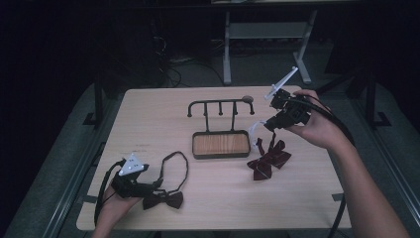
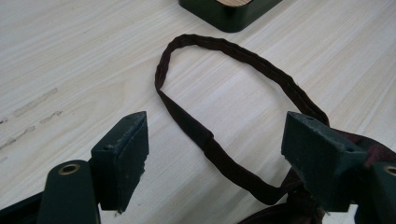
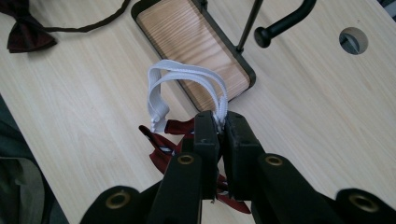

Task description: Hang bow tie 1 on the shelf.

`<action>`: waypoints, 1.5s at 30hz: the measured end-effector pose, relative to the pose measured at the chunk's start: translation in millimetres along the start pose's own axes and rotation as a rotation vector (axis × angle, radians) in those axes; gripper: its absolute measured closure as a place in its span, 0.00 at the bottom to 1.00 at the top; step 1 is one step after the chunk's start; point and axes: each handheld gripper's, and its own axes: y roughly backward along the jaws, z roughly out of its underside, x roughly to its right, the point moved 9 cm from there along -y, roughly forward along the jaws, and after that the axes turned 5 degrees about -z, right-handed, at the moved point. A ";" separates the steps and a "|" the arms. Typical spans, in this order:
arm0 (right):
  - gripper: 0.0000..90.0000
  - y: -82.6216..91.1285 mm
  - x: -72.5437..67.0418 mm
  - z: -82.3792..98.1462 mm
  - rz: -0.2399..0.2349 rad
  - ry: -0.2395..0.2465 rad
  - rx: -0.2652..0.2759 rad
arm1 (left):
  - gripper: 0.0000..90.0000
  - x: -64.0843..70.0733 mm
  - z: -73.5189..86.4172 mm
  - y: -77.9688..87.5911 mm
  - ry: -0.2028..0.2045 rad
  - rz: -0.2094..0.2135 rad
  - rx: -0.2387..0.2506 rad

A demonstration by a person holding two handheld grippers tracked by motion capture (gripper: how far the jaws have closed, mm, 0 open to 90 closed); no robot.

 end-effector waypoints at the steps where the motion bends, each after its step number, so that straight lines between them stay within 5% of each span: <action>1: 0.94 -0.4 0.7 -0.7 0.001 -0.002 -0.002 | 0.26 0.0 0.1 -0.1 -0.003 0.000 -0.002; 20: 0.94 -2.8 17.1 -33.6 0.035 -0.014 -0.028 | 0.26 -0.3 0.2 1.0 -0.020 -0.006 -0.008; 45: 0.93 -18.0 49.6 -38.1 0.064 -0.108 -0.022 | 0.26 1.9 0.0 -1.3 -0.039 -0.002 -0.013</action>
